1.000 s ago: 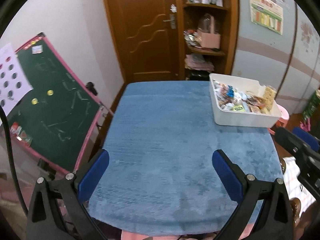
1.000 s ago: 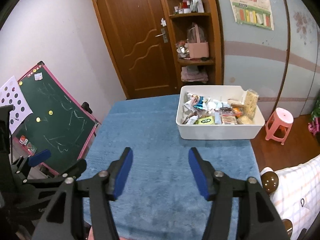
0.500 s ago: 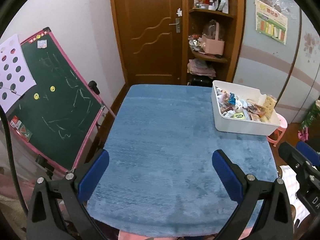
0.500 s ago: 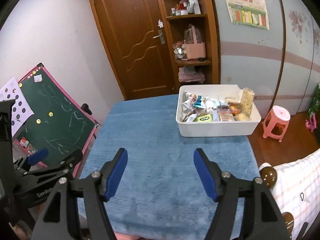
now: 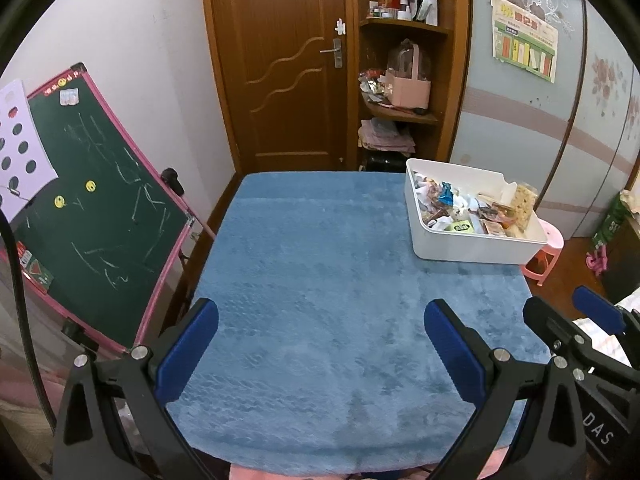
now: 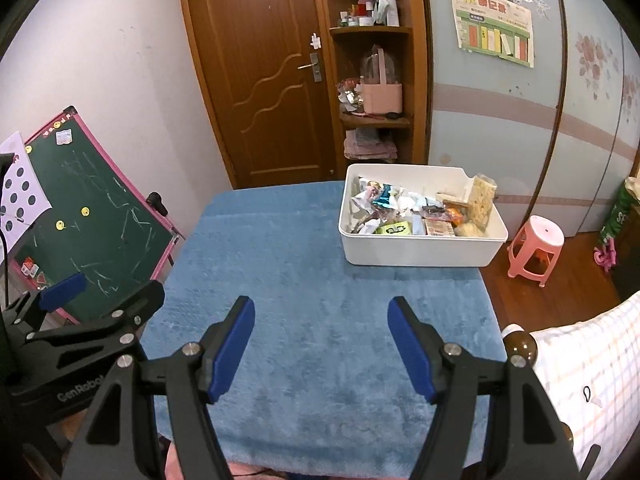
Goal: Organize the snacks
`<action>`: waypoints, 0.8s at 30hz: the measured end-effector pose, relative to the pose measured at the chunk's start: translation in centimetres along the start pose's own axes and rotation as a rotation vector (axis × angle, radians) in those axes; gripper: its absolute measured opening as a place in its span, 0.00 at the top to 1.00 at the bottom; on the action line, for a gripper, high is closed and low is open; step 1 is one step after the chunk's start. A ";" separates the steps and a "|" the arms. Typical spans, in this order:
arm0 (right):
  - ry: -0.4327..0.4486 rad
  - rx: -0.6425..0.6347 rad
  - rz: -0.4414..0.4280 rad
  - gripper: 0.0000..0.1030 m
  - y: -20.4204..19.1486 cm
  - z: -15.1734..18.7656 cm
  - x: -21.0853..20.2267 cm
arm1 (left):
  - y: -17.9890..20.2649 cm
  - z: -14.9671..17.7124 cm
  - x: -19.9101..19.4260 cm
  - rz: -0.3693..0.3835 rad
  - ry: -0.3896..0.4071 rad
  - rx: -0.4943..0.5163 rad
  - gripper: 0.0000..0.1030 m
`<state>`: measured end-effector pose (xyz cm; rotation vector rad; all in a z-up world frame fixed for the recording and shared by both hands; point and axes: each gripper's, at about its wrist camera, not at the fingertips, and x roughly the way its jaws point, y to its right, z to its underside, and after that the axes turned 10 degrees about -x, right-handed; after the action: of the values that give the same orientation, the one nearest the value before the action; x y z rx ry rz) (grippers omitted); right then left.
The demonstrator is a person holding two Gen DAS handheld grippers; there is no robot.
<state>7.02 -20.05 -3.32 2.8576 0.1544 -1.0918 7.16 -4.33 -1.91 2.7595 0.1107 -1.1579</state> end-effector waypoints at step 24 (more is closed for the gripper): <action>0.022 -0.010 0.015 0.32 0.3 0.3 -0.7 | 0.6 0.9 0.8 0.004 -0.050 0.001 0.01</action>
<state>6.35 -20.42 -3.12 2.8574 0.1387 -1.0543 7.18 -5.11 -3.06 2.7285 0.0994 -1.2254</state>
